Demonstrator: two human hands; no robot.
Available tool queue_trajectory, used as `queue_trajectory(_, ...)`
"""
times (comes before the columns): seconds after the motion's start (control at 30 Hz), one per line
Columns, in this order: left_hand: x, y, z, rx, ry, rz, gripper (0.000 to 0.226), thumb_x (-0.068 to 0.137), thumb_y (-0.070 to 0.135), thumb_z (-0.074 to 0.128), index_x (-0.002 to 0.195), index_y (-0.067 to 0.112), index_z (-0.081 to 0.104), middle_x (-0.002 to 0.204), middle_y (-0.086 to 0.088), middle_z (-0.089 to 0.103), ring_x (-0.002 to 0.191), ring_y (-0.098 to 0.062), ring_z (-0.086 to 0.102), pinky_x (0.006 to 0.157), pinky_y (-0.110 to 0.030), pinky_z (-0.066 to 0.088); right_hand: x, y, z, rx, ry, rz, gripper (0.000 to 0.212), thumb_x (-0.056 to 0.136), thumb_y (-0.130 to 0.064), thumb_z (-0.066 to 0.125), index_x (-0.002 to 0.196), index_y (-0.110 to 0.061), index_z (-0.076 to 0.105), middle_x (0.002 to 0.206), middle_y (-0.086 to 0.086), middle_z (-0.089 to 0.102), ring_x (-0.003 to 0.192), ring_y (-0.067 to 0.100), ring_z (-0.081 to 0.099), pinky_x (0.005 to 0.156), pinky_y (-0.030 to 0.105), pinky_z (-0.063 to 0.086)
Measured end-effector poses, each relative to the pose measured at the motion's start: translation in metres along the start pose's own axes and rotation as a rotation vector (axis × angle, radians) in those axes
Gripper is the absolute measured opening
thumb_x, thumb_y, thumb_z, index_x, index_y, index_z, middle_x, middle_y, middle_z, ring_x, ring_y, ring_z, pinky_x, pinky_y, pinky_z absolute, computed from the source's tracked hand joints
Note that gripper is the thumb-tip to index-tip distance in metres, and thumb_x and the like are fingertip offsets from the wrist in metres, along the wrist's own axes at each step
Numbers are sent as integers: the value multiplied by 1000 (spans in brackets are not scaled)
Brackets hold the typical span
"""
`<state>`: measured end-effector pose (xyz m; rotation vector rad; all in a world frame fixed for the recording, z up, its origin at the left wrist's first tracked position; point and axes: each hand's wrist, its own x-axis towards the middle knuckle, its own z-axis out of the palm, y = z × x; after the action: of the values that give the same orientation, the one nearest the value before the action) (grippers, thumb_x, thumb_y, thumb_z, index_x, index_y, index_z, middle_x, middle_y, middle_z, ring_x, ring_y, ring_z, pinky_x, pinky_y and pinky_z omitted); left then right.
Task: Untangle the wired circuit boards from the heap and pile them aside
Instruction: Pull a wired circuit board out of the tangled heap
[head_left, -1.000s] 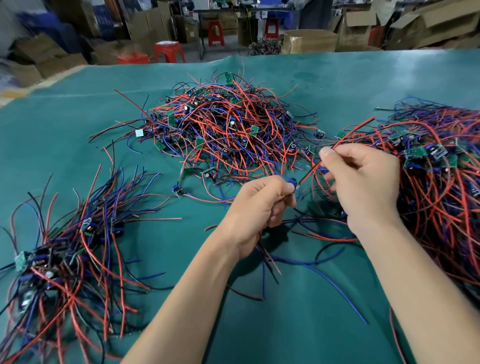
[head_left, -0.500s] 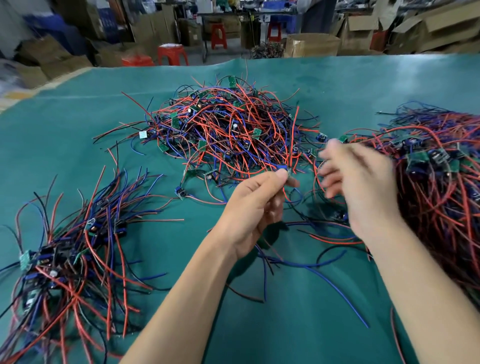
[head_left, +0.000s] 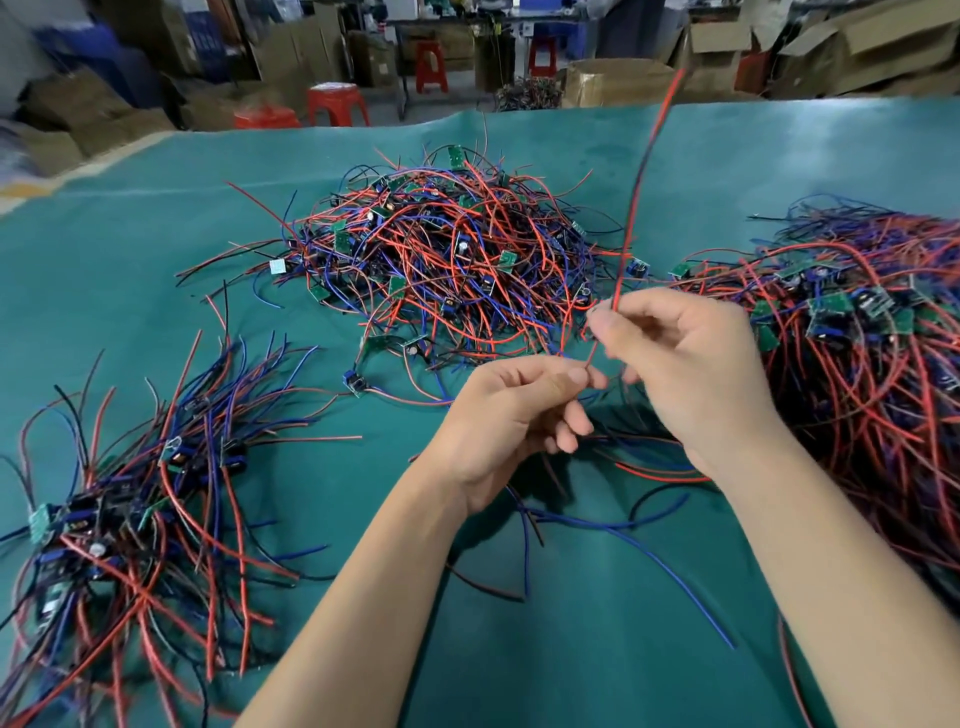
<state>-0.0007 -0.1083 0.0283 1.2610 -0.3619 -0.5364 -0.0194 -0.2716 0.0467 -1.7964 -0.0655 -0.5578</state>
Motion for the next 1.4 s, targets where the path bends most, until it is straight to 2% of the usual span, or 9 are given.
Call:
queue_trajectory(0.13, 0, 1, 2, 17, -66, 30, 18, 97, 13, 56, 88, 11, 72, 57, -3, 63, 44, -10, 52, 48, -16, 40, 5, -6, -14, -44, 266, -30, 15, 90, -30, 71, 75, -33, 72, 62, -16, 66, 54, 3, 55, 49, 19, 44)
queue_trajectory(0.33, -2, 0, 2, -23, -81, -2, 19, 94, 13, 56, 82, 13, 71, 66, -4, 66, 52, -11, 58, 48, -17, 41, 12, -16, -71, -259, 537, -34, 33, 90, -70, 59, 76, -40, 64, 69, -5, 67, 65, 26, 70, 66, 61, 58)
queue_trajectory(0.4, 0, 3, -1, -119, 11, 38, 15, 88, 14, 56, 83, 12, 70, 69, -4, 66, 55, -11, 58, 45, -18, 40, 14, -9, -95, -418, 515, 15, 51, 84, -85, 49, 75, -36, 62, 64, 4, 62, 62, 38, 65, 65, 64, 56)
queue_trajectory(0.63, 5, 4, -13, -162, 599, 309, 27, 90, 5, 52, 73, 14, 70, 84, -6, 68, 74, -16, 62, 44, -22, 43, 14, 11, -132, -907, 668, 183, 36, 68, -101, 36, 71, -69, 52, 73, 15, 68, 75, 43, 69, 75, 61, 57)
queue_trajectory(0.8, 8, -2, -10, 83, 618, 275, 23, 89, -1, 54, 78, 11, 69, 74, 11, 68, 70, -5, 59, 54, -23, 51, 0, -27, -47, -854, 474, -25, 28, 84, -58, 63, 74, -32, 62, 66, 0, 71, 67, 30, 69, 70, 40, 55)
queue_trajectory(0.97, 9, -4, -7, 172, 604, 246, 24, 86, -3, 56, 77, 14, 69, 75, 7, 66, 67, -2, 56, 57, -25, 52, -15, 4, 12, -1053, -253, -58, 41, 93, -42, 68, 128, -23, 64, 121, 7, 65, 115, 35, 51, 99, 42, 44)
queue_trajectory(1.17, 8, -4, -6, 212, 599, 211, 24, 85, -1, 56, 74, 17, 69, 84, -10, 66, 70, -6, 55, 55, -22, 48, -16, 13, 17, -846, -230, -36, 10, 88, -20, 75, 98, -22, 77, 98, 4, 67, 96, 32, 60, 82, 42, 50)
queue_trajectory(1.27, 8, -5, -7, 229, 593, 205, 23, 84, 2, 57, 74, 18, 70, 86, -16, 66, 74, -12, 56, 55, -22, 48, -15, 11, 18, -688, -98, -49, 20, 83, -1, 73, 89, -19, 80, 87, 1, 71, 77, 24, 63, 78, 39, 50)
queue_trajectory(1.4, 6, -5, -7, 227, 586, 193, 21, 83, 5, 56, 74, 19, 70, 81, -6, 67, 74, -11, 59, 54, -21, 48, -9, 7, 11, -365, 130, -49, 23, 87, -3, 71, 88, -24, 79, 75, -9, 73, 64, 12, 68, 66, 25, 53)
